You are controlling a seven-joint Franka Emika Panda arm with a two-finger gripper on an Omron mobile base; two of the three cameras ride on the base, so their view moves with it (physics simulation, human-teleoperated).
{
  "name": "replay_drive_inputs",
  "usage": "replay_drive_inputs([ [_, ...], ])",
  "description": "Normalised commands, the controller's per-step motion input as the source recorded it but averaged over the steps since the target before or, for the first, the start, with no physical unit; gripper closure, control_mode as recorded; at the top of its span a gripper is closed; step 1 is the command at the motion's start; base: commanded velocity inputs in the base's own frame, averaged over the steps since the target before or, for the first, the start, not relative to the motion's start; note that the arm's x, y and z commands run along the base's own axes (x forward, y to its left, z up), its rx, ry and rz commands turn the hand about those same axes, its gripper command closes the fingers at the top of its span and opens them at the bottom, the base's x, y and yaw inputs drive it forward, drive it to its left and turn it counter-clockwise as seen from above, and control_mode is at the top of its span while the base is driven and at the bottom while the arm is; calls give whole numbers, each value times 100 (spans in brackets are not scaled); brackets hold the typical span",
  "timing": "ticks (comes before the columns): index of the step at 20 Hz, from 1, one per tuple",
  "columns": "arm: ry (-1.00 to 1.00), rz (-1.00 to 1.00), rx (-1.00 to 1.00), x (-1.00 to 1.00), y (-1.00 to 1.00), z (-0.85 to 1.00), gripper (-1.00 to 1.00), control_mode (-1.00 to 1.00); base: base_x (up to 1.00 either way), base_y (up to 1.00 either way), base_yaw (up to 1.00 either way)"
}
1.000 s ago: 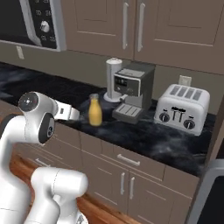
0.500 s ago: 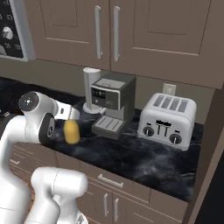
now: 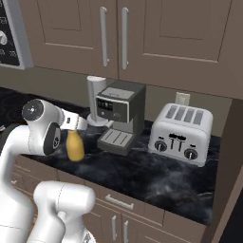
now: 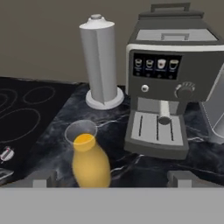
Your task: Move the egg and carrot from the top shelf to the second highest shelf to make space. Then, place the pitcher from the counter on the cleared top shelf.
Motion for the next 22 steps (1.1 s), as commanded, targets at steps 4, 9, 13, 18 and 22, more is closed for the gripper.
replay_drive_inputs([
  [4, 0, 0, 0, 0, 0, 0, -100, 100, 0, 42, -1],
  [9, 5, -1, -2, 8, 8, -9, -100, -100, 6, 24, -1],
  [13, 15, -4, -3, 19, 5, -28, -100, -100, 0, 0, 0],
  [18, 17, -2, 0, 25, 0, -21, -100, -100, 0, 0, 0],
  [22, 14, 0, 0, 27, 0, -20, -100, -100, 0, 0, 0],
])
